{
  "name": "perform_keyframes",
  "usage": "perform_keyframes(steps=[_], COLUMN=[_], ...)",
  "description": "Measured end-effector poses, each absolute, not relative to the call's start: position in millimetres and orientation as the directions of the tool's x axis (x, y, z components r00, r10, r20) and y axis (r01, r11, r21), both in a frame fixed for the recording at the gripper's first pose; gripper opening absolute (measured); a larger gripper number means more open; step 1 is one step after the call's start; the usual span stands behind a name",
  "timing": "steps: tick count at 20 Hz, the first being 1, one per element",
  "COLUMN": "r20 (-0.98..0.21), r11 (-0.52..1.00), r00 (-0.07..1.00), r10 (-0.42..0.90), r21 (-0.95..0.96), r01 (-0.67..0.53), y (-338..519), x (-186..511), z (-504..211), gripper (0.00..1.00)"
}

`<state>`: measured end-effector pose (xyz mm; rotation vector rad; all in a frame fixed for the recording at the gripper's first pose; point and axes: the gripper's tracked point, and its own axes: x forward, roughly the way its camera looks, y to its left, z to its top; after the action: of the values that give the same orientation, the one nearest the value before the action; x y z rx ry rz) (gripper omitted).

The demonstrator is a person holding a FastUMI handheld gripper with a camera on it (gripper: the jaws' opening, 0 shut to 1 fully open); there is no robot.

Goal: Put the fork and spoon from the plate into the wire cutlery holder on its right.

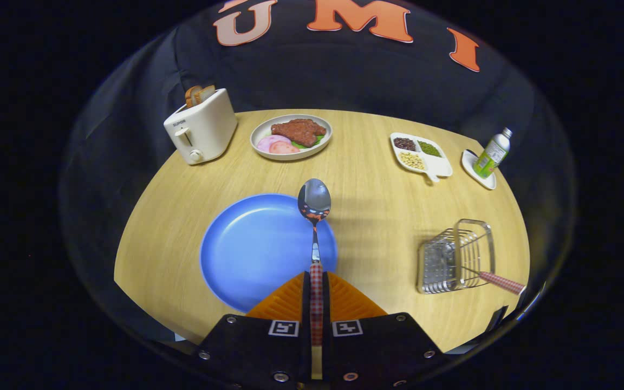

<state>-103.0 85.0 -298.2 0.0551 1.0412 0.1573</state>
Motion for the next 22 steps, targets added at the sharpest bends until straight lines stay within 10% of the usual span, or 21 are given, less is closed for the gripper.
perform_keyframes(steps=[14,22], r20=[-0.882,-0.966], r11=[0.99,0.984], r00=[0.47,0.254], r10=[0.024,0.052], r21=[-0.045,0.006], r01=[-0.134,-0.176], y=[-74,-90], x=[-116,-138], z=[-259,-263], gripper=[0.08,0.08])
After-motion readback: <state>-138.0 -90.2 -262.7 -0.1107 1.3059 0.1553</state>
